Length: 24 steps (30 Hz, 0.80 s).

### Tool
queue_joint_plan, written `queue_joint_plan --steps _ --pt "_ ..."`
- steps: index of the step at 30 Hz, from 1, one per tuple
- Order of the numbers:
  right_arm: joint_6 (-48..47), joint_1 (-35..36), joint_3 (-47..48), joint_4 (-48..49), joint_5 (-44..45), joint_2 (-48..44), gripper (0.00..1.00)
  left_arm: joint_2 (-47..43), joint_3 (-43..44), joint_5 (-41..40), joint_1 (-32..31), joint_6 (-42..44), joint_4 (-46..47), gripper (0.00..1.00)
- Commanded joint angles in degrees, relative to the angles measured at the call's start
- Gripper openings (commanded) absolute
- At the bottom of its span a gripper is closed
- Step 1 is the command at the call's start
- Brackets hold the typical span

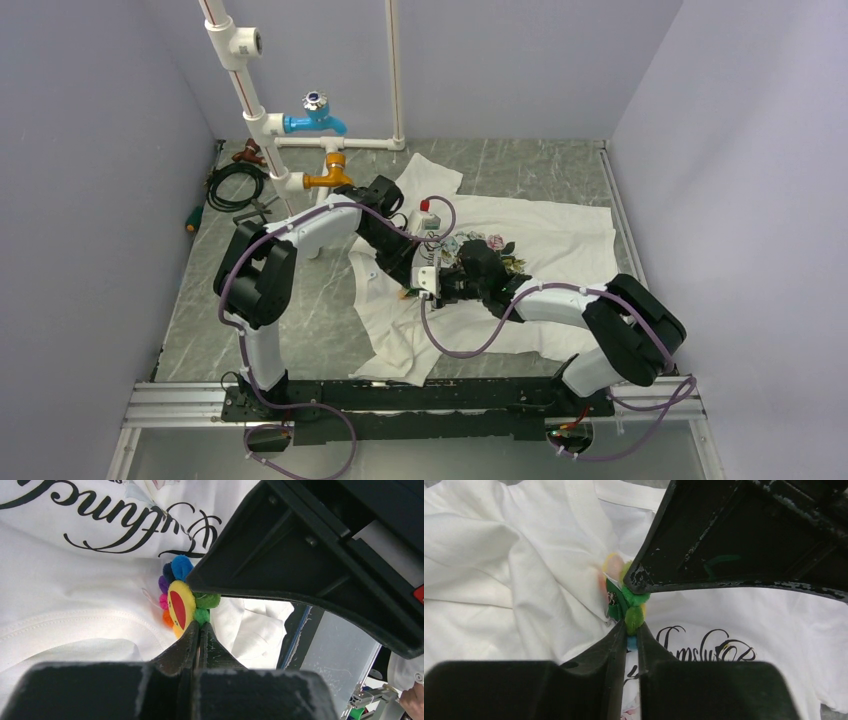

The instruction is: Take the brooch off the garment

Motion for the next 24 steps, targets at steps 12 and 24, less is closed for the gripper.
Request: queue_joint_plan --steps 12,24 --pt "3.37 -0.21 -0.81 3.43 -2.84 -1.75 0.00 -12.74 -7.43 -2.31 0.04 -4.55 14.14 0.41" --pt "10.27 -0.53 -3.22 10.69 -3.11 -1.06 0.00 -27.68 -25.41 -2.05 -0.68 -1.04 31.63 0.75"
